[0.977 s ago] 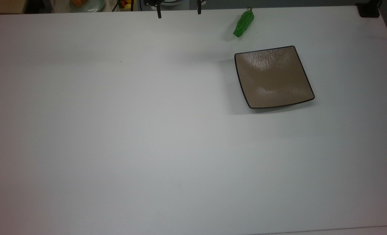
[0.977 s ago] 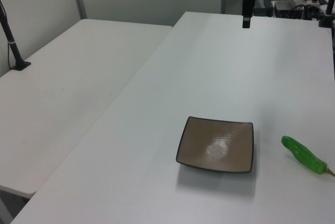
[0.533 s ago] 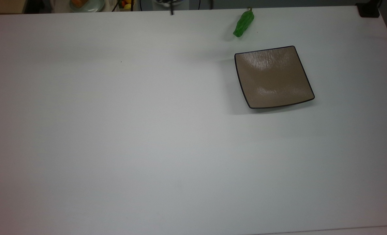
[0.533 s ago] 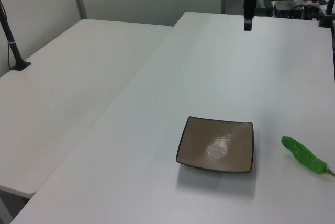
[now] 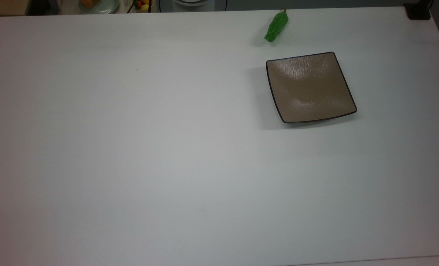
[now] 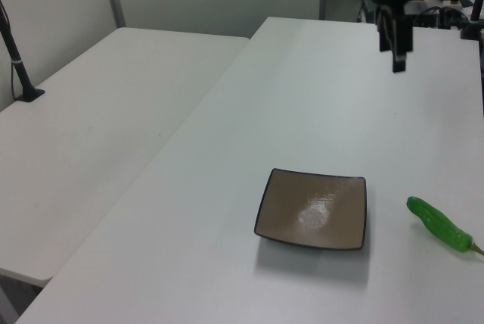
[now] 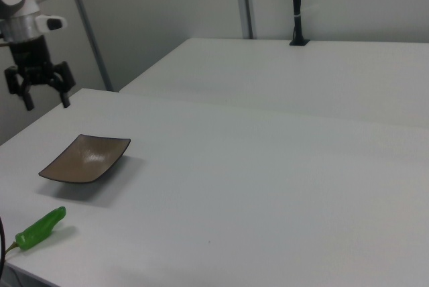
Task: Chili peppers are placed on a ceramic plate
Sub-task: 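Move the gripper across the table toward the green chili pepper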
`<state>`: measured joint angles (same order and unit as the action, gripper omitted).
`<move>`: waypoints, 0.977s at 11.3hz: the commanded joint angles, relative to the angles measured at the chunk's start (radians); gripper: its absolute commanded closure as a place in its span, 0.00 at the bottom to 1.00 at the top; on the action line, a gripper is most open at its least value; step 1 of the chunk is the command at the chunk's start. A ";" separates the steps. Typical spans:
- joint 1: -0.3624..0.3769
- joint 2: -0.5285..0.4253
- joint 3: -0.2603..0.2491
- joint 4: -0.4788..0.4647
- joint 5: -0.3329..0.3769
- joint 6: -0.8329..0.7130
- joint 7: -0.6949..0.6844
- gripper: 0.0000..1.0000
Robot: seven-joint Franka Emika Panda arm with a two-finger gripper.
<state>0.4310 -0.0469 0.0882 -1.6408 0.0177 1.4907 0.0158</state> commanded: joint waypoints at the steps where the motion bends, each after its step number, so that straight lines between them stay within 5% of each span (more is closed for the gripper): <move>1: 0.005 -0.048 0.125 -0.108 0.013 -0.003 0.198 0.00; 5: 0.003 -0.048 0.248 -0.232 0.044 0.023 0.256 0.00; 11: 0.003 -0.048 0.252 -0.506 0.097 0.294 0.299 0.00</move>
<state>0.4363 -0.0614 0.3436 -2.0264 0.0902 1.6668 0.2915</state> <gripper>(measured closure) 0.000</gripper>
